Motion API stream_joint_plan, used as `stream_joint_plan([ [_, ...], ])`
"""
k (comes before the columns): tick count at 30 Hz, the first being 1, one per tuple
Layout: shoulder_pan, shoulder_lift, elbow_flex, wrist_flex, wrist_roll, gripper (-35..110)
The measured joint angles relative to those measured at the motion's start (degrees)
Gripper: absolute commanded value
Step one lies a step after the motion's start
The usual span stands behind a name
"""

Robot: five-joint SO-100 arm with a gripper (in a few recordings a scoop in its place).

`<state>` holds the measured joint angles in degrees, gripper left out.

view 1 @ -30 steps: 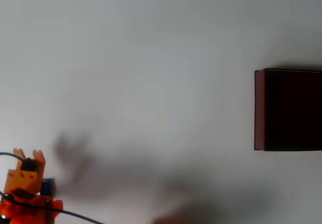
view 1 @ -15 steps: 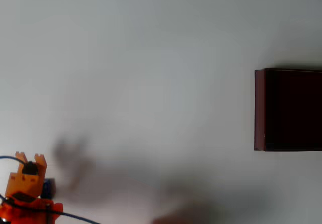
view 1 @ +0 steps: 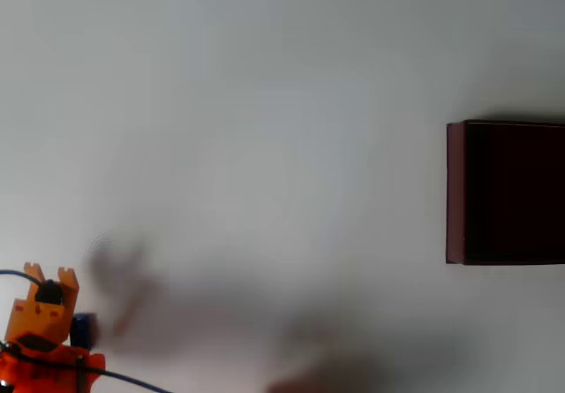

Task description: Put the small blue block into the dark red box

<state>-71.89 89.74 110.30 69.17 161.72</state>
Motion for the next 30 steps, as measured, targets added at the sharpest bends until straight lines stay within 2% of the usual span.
stream_joint_plan([
  [20, 1.1, -3.1, -0.9, -5.2, -3.3, 21],
  [25, 2.8, -2.8, 2.6, -8.1, -6.2, 0],
  [30, 4.3, 1.6, 11.6, -17.7, -10.3, 0],
])
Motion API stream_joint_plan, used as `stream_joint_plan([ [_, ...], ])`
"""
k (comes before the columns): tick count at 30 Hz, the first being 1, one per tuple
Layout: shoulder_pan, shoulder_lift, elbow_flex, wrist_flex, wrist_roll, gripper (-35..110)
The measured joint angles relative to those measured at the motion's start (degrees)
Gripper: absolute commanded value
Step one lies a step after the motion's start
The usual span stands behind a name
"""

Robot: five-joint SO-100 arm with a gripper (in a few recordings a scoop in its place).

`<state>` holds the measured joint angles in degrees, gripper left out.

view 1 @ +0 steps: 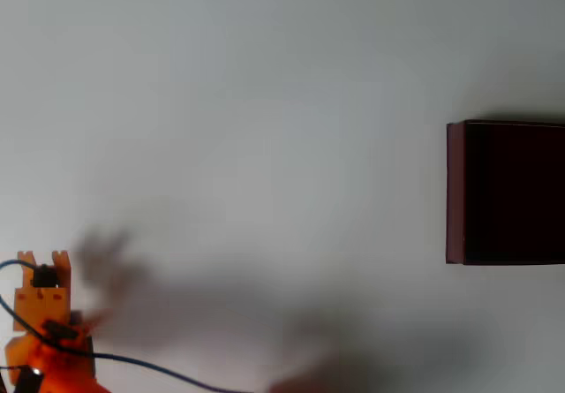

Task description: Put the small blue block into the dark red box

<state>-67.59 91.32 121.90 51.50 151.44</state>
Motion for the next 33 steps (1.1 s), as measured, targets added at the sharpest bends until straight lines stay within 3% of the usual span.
stream_joint_plan([
  [6, 1.5, 2.9, 1.5, 1.9, -3.4, 0],
  [15, 11.4, 10.5, -9.5, 30.8, -20.6, 1],
  [17, 16.3, 14.1, -10.1, 36.9, -26.8, 1],
  [22, 31.6, 26.4, -5.4, 40.6, -47.6, 1],
  [33, 74.5, 57.3, 7.8, 32.3, -96.9, 0],
])
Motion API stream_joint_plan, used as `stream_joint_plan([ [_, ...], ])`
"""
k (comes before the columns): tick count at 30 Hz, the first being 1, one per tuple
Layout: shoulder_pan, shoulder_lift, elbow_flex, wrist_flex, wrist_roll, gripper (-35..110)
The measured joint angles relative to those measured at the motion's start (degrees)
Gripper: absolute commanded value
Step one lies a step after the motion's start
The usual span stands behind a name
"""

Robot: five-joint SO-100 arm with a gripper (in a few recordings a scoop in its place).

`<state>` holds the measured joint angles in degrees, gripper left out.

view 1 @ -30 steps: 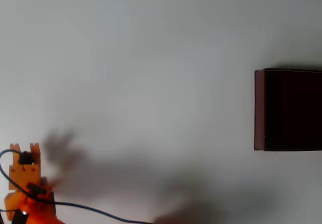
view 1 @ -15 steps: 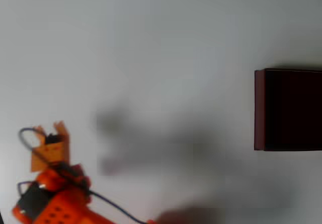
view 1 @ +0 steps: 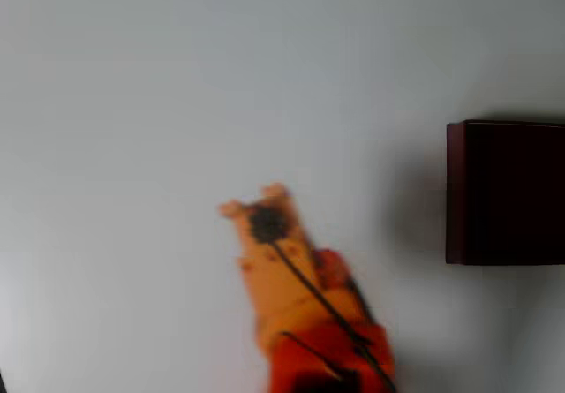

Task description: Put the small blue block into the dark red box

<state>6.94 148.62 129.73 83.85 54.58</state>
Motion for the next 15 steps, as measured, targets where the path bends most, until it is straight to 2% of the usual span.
stream_joint_plan([
  [3, 11.6, 1.2, 0.0, -2.5, -10.1, 0],
  [6, 19.6, 1.2, 0.4, -9.5, -16.4, 0],
  [10, 26.5, -4.4, 2.0, -20.5, -21.9, 0],
  [15, 32.3, -19.7, -0.1, -31.4, -26.3, 0],
])
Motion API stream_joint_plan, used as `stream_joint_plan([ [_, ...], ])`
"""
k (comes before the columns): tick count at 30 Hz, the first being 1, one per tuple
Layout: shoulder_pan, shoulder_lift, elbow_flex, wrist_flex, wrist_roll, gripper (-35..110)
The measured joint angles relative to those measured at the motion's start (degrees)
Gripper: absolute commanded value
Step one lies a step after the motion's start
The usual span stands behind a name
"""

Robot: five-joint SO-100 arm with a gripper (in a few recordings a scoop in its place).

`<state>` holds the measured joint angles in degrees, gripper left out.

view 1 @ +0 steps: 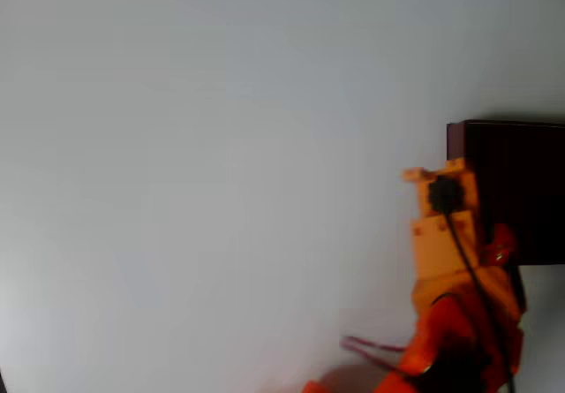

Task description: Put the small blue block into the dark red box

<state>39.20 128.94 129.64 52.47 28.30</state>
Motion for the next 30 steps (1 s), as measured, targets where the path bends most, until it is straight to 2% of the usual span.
stream_joint_plan([
  [4, 3.0, -14.2, -5.8, -4.5, -1.8, 1],
  [10, 6.0, -32.9, -17.0, -4.7, -3.3, 13],
  [15, 6.0, -35.2, -18.3, -3.0, -5.6, 14],
  [22, 2.5, -16.9, -9.5, -0.4, -8.3, 14],
  [30, -11.8, 17.7, 2.0, 16.1, -8.9, 0],
])
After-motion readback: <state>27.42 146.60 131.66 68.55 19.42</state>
